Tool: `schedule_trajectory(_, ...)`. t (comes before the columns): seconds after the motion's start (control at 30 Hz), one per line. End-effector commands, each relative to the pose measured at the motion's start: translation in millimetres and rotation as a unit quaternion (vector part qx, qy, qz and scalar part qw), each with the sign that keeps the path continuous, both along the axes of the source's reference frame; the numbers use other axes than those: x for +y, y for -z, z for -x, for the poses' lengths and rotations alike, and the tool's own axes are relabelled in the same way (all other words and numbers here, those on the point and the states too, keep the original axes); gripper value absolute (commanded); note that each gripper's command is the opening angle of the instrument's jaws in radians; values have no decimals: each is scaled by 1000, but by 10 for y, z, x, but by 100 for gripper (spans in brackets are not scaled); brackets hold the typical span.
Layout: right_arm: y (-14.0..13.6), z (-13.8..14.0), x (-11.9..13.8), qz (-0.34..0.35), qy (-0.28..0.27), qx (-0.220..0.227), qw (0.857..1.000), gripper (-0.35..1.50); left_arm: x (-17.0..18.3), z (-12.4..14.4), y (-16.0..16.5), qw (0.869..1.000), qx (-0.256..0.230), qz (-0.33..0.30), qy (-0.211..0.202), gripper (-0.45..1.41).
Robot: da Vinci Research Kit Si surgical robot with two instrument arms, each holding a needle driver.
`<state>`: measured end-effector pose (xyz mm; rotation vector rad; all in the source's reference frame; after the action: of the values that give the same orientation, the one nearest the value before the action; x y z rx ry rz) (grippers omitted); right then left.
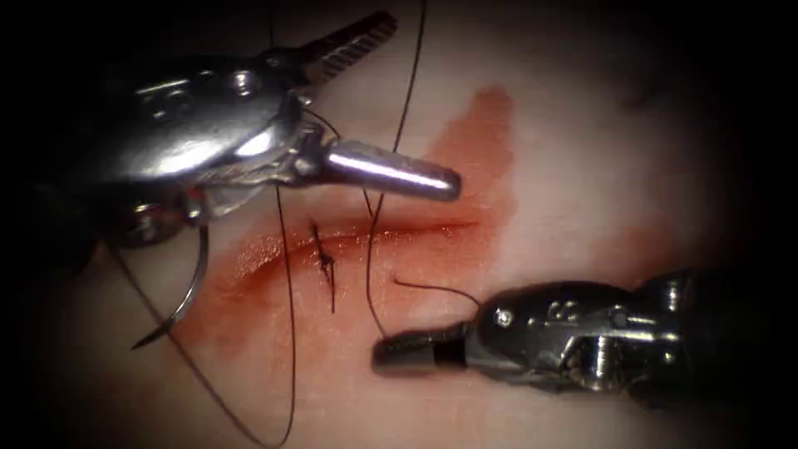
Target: Wound Closure
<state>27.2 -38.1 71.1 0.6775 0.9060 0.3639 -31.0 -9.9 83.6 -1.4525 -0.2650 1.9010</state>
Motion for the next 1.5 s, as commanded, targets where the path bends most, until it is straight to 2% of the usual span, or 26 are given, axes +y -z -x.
schedule_trajectory(0.03, -4, -8, -12, -2, 8, 4, 1000, -35, -2, 6, -8, 1000, 0, 0, 0, 98)
schedule_trajectory(0.23, 0, -17, -21, -2, 31, 14, 999, -35, -2, 4, -20, 1000, 6, 2, 4, 95)
schedule_trajectory(0.37, -1, -21, -27, -3, 43, 18, 999, -35, -2, 7, -20, 1000, 7, 2, 6, 86)
schedule_trajectory(0.53, -3, -23, -30, -12, 58, 21, 998, -35, 5, 13, -18, 1000, 9, -1, 11, 85)
schedule_trajectory(1.27, -1, -19, -23, -1, 35, 13, 999, -35, 5, 1, 7, 1000, 14, -4, 8, 85)
schedule_trajectory(1.47, -1, -19, -22, -1, 35, 13, 999, -35, 0, -14, 10, 1000, 21, -6, -5, 85)
schedule_trajectory(1.5, -1, -19, -22, -1, 35, 13, 999, -35, -1, -17, 10, 1000, 20, -6, -6, 80)
